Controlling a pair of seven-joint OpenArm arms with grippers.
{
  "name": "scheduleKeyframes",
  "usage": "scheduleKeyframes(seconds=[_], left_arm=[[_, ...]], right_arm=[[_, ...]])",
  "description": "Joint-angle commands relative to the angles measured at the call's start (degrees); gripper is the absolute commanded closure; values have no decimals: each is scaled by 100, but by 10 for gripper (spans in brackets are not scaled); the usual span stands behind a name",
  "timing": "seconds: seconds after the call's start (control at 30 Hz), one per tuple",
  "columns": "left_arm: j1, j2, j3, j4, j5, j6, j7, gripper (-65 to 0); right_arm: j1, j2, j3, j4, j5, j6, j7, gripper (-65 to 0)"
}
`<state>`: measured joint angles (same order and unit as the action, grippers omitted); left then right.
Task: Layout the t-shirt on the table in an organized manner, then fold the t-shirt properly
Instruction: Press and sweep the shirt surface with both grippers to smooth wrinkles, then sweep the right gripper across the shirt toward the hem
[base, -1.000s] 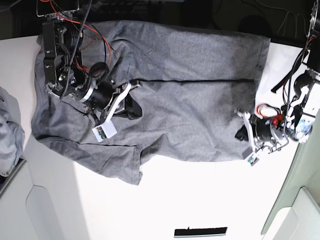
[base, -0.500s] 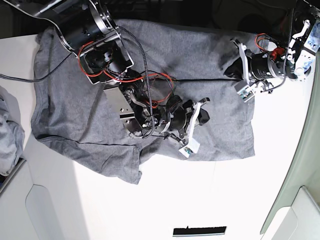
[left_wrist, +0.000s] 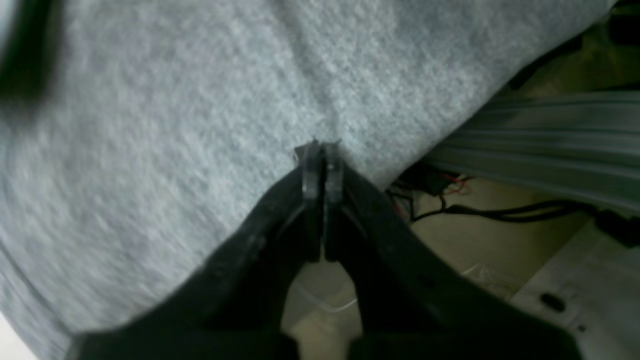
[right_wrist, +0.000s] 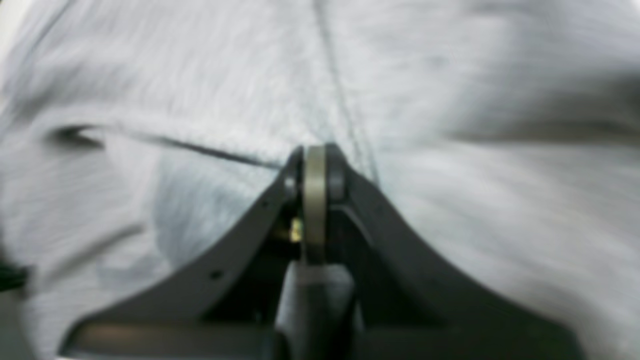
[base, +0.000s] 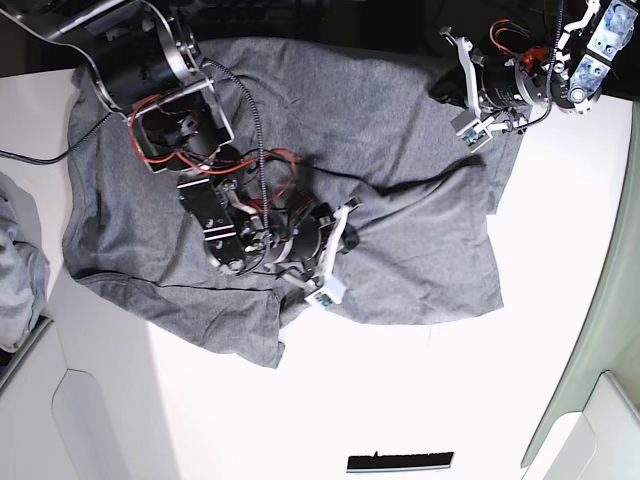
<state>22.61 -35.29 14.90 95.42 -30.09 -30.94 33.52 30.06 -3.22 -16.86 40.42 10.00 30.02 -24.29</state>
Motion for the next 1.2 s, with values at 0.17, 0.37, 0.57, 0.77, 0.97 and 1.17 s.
scheduleKeyframes(seconds=[0.17,0.37,0.57,0.77,0.97,1.17], left_arm=[[214,-76,-35,85,129,-39,-33,0],[199,-79,-37,92,120,-68,-111,0],[201,-175,-520,116,-155,-343,-48,0],[85,-186,-1794,625,-918,-643,-70,0],[-929,-153,-1934,354,-782,-544,-481,0],[-2627,264,-1314,-1451,-570,-315,-546,0]], right_arm=[[184,52,610,61,39,-44,55,0],[216,55,715,114,302,2,57,0],[136,52,715,903,828,107,-240,0],[-256,72,715,2247,1624,240,-1775,0],[-1333,136,699,3357,2240,269,-2251,0],[-2159,133,457,3552,2208,289,-2218,0]])
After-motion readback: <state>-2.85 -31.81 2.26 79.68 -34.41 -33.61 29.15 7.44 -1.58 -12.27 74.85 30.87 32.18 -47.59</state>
